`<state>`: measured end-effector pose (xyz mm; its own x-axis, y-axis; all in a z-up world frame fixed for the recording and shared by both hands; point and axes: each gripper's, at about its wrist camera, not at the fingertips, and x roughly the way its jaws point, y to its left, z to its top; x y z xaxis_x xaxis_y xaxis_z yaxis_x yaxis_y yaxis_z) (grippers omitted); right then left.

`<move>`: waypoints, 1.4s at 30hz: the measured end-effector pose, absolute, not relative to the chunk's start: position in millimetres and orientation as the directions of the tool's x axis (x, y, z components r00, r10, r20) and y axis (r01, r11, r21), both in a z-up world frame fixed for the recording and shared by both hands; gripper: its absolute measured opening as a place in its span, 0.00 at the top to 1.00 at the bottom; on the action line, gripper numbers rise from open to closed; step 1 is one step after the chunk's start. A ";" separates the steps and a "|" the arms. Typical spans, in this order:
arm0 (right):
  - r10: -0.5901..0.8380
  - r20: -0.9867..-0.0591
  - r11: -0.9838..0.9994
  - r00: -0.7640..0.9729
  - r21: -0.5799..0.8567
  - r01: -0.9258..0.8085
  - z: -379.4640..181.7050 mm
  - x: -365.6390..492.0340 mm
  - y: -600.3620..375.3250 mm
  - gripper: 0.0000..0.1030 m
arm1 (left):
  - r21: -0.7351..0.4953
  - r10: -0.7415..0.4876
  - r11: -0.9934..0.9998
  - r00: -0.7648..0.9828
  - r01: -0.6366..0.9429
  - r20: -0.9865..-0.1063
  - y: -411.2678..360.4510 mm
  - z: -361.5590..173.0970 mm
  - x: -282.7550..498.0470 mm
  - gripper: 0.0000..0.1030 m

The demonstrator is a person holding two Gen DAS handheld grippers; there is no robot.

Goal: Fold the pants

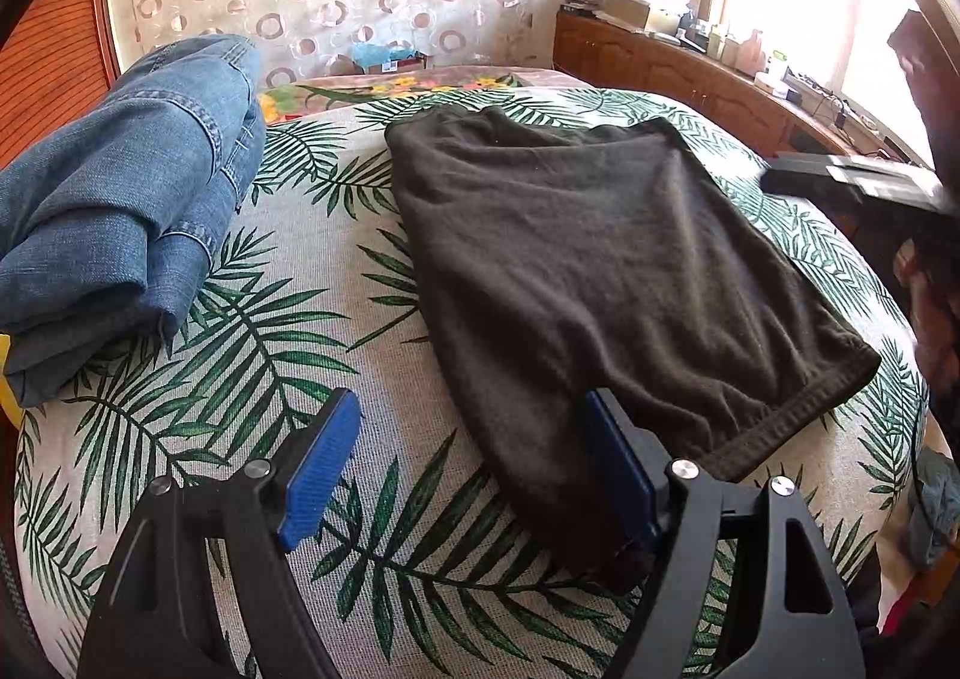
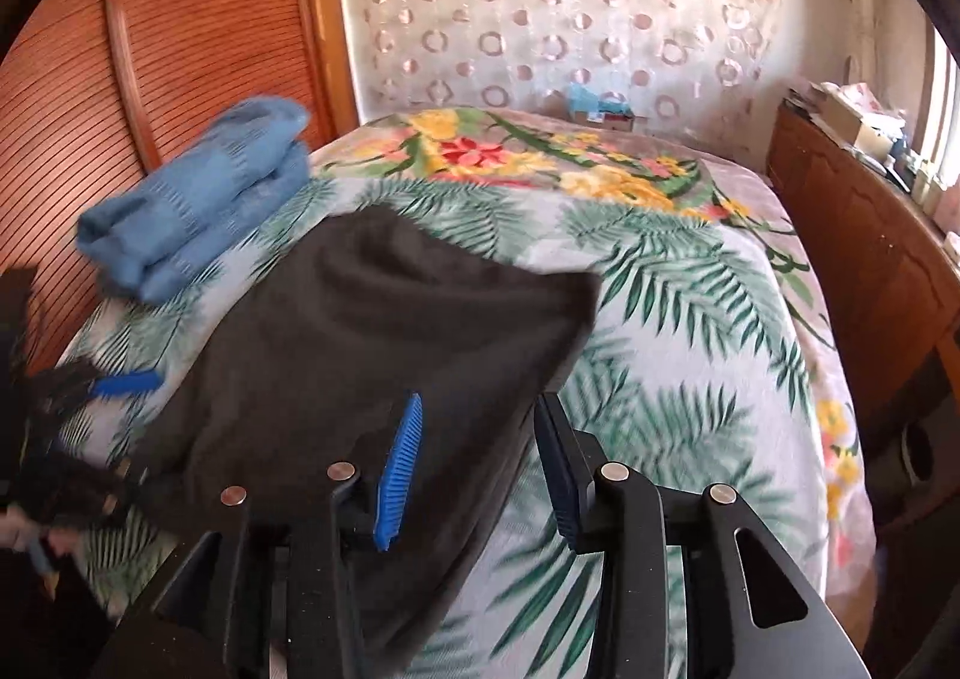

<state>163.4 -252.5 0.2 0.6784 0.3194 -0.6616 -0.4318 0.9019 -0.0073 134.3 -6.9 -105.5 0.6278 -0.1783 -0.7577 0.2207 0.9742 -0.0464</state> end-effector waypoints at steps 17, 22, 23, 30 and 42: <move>0.297 -0.646 0.931 0.703 0.033 -0.363 -25.5 86.7 -275.2 0.61 | -0.044 -0.177 0.974 0.626 0.221 -0.760 -7.5 -106.6 134.3 0.23; 0.312 -0.669 0.929 0.675 0.067 -0.364 -27.9 79.7 -269.9 0.61 | -0.043 -0.176 0.974 0.627 0.221 -0.759 -7.5 -106.6 134.3 0.23; 0.309 -0.673 0.930 0.672 0.067 -0.360 -28.7 79.6 -269.3 0.61 | -0.044 -0.176 0.974 0.627 0.221 -0.759 -7.6 -106.6 134.2 0.23; 0.303 -0.690 0.931 0.657 0.068 -0.358 -32.6 76.6 -264.9 0.61 | -0.045 -0.176 0.975 0.627 0.220 -0.759 -7.3 -106.5 133.9 0.23; 0.326 -0.683 0.922 0.654 0.077 -0.380 -32.4 67.5 -260.1 0.61 | -0.138 -0.272 0.955 0.588 0.262 -0.762 2.7 -97.5 106.7 0.41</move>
